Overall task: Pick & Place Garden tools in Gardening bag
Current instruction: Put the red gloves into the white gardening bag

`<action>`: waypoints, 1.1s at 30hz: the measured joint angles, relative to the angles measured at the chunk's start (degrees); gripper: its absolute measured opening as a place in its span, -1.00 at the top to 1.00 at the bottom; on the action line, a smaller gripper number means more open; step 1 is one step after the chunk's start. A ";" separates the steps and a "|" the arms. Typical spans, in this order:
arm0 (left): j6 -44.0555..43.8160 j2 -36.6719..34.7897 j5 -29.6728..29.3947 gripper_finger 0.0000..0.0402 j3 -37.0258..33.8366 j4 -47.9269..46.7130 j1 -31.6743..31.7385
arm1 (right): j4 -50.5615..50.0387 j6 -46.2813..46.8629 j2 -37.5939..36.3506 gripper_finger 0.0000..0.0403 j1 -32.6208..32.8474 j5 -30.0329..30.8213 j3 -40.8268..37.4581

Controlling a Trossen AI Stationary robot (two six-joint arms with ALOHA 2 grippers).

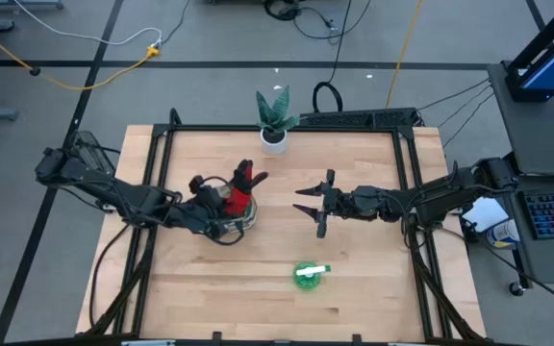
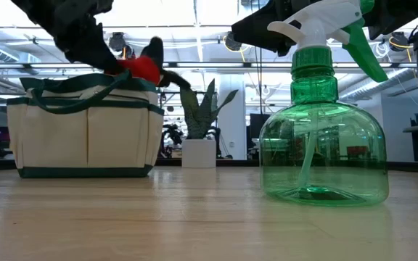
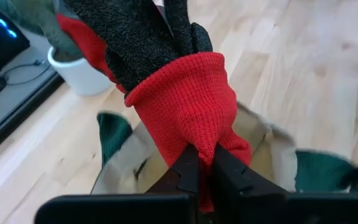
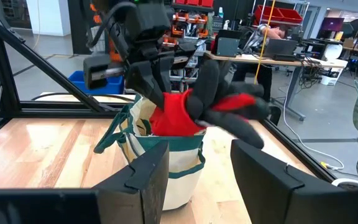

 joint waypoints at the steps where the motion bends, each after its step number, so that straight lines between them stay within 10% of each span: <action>1: -0.50 0.33 0.40 0.94 0.00 -0.45 0.02 | 0.01 0.00 0.00 0.17 0.00 0.00 0.00; 33: -0.56 7.20 10.37 0.82 0.00 -6.20 0.05 | 0.01 0.00 0.00 0.17 -0.01 0.00 0.00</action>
